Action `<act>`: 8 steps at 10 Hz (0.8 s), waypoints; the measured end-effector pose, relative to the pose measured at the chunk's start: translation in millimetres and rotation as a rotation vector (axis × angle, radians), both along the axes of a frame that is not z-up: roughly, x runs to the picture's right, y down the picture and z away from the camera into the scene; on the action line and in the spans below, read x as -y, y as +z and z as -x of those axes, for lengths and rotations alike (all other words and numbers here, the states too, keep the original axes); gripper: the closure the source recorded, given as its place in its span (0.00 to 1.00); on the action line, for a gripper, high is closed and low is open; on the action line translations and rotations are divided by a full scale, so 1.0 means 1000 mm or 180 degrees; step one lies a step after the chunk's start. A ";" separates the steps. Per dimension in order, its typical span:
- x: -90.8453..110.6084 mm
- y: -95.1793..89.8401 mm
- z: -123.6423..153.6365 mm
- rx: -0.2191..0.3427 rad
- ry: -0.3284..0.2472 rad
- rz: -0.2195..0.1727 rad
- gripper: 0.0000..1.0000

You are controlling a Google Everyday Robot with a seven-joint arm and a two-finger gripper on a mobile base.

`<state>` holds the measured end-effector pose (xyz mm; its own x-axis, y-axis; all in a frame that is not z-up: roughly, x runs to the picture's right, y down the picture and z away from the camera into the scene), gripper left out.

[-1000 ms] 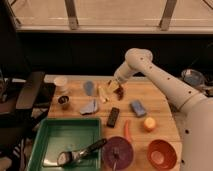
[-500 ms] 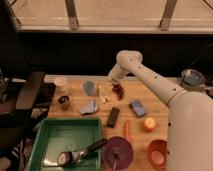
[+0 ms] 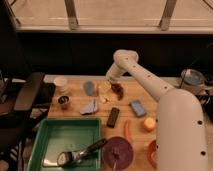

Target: Place banana in tray

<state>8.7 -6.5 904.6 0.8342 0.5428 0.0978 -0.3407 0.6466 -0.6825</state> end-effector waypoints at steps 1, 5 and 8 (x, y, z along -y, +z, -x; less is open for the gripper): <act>-0.002 0.004 -0.001 0.0000 0.0007 0.0023 0.35; -0.012 0.020 -0.014 0.0021 0.0067 0.0133 0.35; -0.012 0.035 -0.031 0.0074 0.0074 0.0210 0.35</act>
<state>39.4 5.0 939.3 0.8191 0.5680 0.0804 -0.3387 0.5919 -0.7314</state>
